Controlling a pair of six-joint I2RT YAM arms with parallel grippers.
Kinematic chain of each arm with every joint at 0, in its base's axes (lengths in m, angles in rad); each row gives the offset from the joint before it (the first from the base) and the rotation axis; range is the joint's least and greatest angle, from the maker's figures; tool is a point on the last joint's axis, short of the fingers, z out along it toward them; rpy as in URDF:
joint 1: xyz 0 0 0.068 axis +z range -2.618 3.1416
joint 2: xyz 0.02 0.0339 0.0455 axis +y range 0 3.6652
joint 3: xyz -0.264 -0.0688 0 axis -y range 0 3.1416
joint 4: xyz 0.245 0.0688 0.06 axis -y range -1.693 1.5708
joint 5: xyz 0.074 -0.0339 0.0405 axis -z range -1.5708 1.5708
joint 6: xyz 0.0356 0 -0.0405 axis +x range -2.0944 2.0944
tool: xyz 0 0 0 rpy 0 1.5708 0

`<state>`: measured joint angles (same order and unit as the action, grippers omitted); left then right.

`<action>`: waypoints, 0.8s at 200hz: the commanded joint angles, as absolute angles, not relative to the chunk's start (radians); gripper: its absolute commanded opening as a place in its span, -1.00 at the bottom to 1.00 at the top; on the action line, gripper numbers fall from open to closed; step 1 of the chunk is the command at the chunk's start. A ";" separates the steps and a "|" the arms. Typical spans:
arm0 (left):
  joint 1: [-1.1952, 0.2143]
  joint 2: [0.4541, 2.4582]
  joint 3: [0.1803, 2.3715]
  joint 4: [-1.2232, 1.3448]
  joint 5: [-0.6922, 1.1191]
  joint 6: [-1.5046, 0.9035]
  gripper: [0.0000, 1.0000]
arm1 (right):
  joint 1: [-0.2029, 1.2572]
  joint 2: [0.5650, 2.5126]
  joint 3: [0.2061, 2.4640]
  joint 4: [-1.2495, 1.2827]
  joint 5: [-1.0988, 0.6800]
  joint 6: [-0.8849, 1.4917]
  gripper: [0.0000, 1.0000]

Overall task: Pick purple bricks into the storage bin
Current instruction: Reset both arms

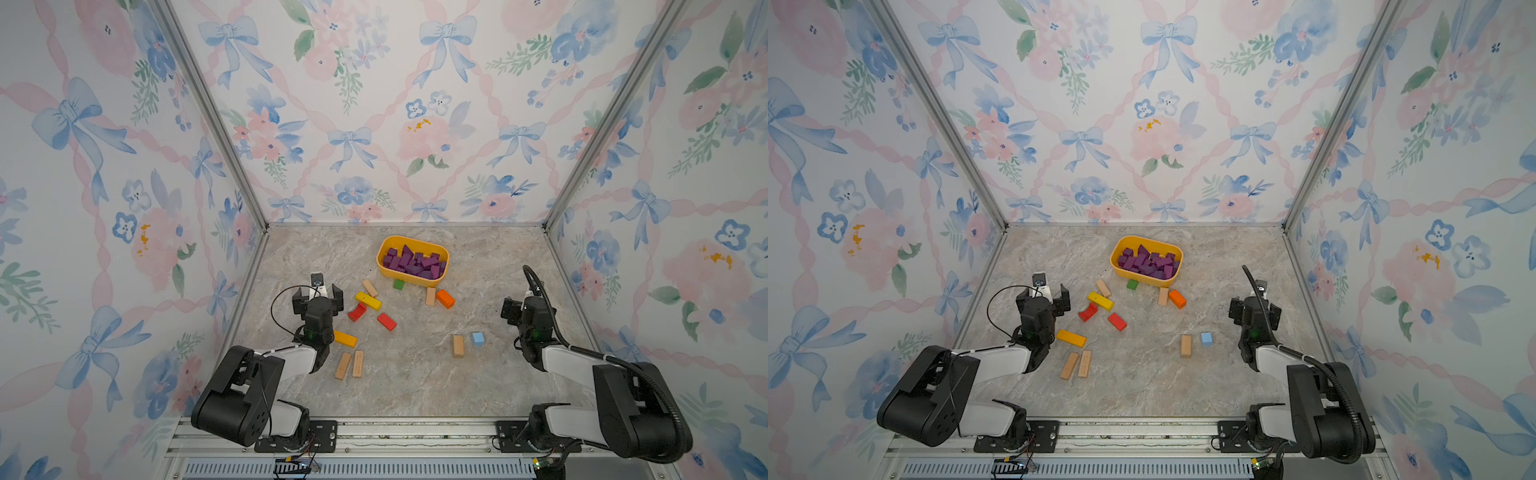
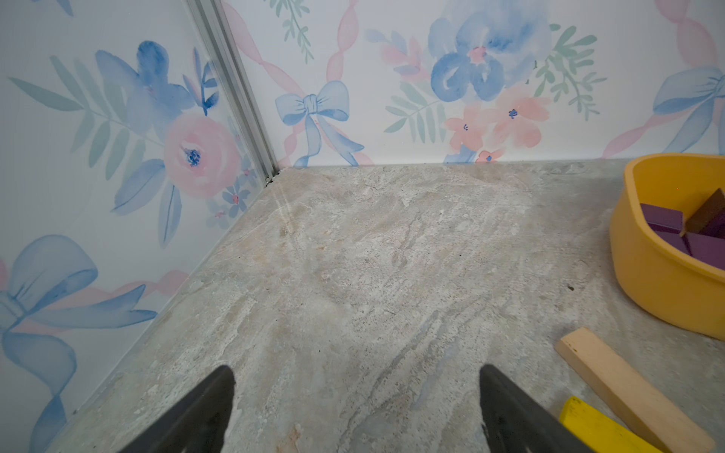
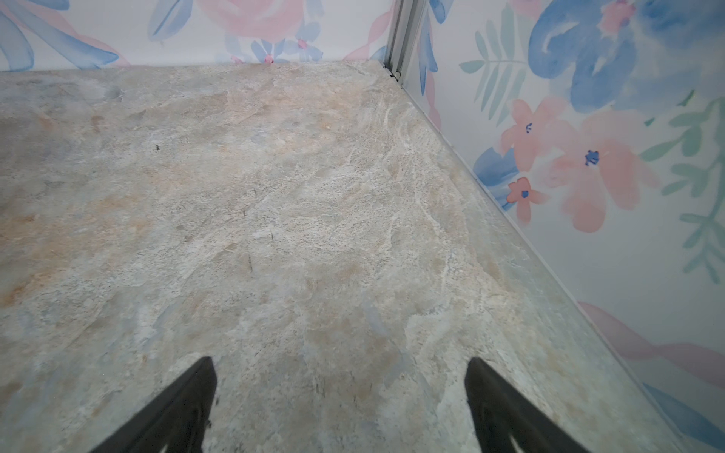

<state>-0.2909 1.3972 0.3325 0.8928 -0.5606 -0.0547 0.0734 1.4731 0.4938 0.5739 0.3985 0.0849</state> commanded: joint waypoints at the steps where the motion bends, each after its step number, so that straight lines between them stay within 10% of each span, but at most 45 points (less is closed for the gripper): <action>1: -0.279 1.427 0.314 0.980 -0.545 -0.055 0.96 | 0.083 1.502 0.527 0.612 0.416 0.068 0.94; 160: -0.179 1.266 0.078 1.244 -0.345 -0.093 0.96 | 0.161 1.486 0.331 0.977 0.465 -0.020 0.94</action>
<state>-0.2008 1.2987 0.1169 1.1637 -0.4122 -0.0658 0.1455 1.4834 0.3714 0.8440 0.4435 0.0013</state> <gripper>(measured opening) 0.979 0.971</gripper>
